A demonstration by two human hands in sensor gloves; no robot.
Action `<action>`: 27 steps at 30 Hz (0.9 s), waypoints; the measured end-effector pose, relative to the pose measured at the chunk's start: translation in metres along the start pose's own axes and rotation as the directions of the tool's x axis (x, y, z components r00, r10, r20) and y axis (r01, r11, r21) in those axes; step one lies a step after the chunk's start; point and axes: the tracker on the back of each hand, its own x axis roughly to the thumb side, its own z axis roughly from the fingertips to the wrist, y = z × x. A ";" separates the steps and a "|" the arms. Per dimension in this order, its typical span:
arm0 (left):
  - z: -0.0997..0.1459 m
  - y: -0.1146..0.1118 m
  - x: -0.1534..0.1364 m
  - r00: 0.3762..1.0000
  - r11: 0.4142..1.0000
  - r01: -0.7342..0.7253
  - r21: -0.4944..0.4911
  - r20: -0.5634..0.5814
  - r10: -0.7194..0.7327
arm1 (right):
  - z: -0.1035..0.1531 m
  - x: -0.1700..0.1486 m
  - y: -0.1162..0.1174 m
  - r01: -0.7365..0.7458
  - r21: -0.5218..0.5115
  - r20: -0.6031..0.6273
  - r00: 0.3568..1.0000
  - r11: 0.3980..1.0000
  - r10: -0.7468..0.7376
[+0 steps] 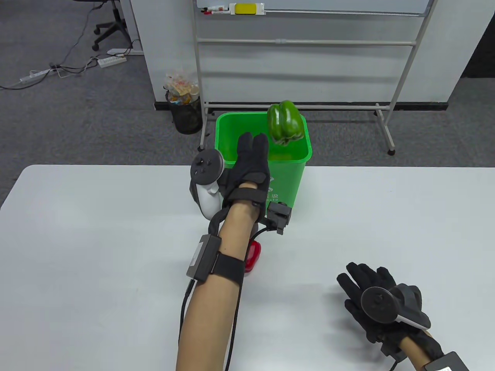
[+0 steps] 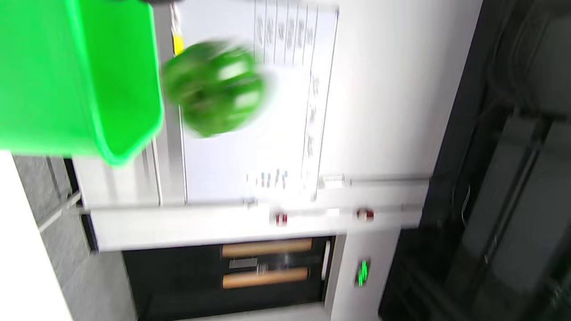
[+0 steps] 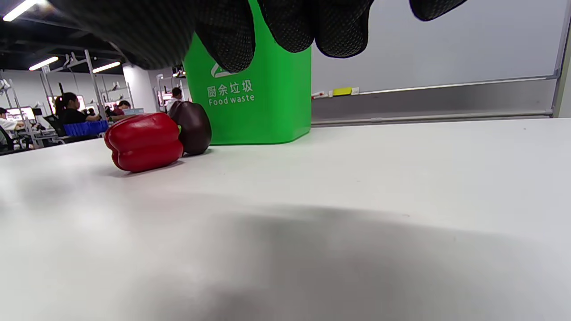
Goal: Toss fruit and vegetables into food waste bin
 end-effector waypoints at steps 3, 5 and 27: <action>0.014 0.012 -0.021 0.997 0.997 0.074 0.006 0.020 -0.074 | 0.001 -0.001 0.000 -0.002 0.008 -0.003 1.000 1.000 0.002; 0.024 0.016 -0.030 0.982 0.983 0.184 0.028 0.047 -0.185 | 0.001 0.000 0.001 -0.008 0.016 -0.003 1.000 1.000 0.008; 0.075 -0.022 -0.207 -0.093 -0.114 0.973 -0.202 0.110 -0.990 | -0.001 0.007 0.005 -0.023 0.059 0.007 1.000 0.998 0.022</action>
